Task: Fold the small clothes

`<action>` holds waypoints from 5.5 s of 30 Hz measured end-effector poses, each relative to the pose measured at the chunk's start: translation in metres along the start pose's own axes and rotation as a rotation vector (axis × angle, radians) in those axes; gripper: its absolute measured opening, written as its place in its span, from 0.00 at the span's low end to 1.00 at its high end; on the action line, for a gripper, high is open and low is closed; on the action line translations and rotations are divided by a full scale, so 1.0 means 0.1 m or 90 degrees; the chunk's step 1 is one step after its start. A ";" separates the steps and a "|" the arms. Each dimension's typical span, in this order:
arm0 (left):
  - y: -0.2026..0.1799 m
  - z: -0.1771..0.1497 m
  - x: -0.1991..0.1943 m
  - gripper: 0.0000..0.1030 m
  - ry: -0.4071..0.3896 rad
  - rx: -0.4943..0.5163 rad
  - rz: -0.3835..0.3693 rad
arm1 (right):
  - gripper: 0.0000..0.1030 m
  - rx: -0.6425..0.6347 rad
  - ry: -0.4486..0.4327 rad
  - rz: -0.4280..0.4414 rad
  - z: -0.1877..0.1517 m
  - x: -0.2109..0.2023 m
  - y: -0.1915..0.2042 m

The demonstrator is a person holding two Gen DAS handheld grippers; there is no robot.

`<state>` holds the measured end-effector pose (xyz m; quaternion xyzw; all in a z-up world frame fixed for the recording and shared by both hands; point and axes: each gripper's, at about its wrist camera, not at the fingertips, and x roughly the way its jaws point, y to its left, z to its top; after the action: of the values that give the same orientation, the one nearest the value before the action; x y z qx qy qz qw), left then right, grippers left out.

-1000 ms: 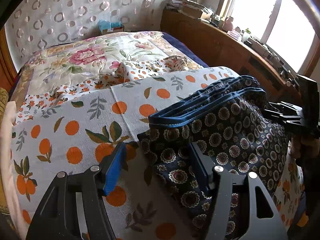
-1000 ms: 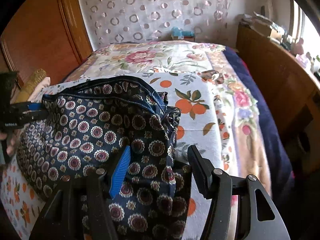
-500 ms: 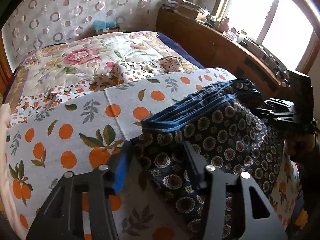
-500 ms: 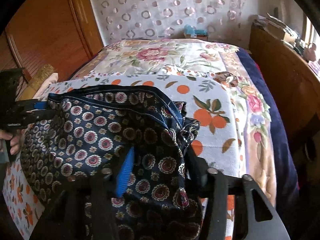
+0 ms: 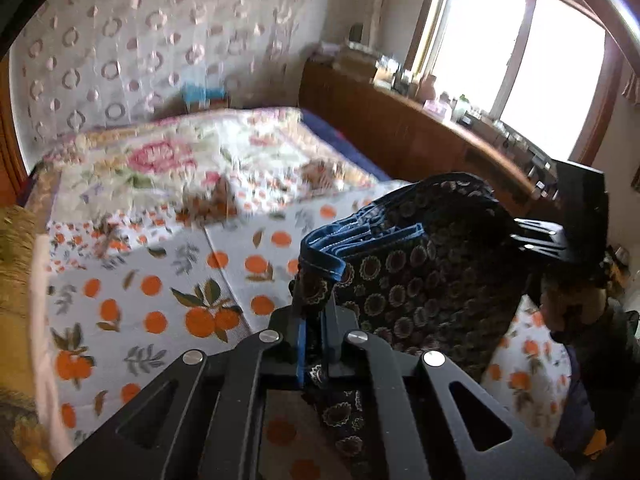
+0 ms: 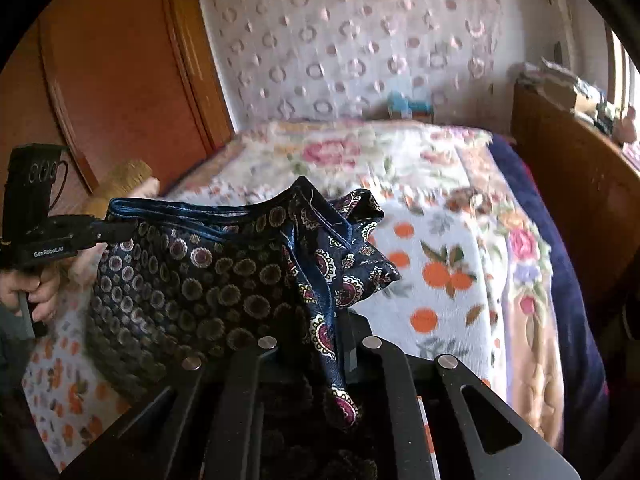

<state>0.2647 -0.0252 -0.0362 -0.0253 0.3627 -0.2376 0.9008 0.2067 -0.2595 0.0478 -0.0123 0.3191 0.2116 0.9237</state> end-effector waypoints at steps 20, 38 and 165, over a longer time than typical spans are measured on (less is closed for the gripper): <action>0.70 -0.23 -1.39 0.05 -0.133 -0.047 0.155 | 0.10 -0.160 -0.070 0.114 0.66 0.52 0.97; 1.47 -0.93 -2.15 0.05 -0.211 -0.179 0.260 | 0.10 -0.370 -0.092 0.205 1.52 1.34 2.02; -0.77 -0.72 -1.99 0.80 -0.226 -0.051 0.310 | 0.73 0.009 -0.221 -0.088 -1.05 -0.71 1.10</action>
<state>0.0610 0.0048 0.0550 -0.0141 0.2042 0.0076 0.9788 0.0508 -0.2036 0.0187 0.0089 0.1548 0.1442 0.9773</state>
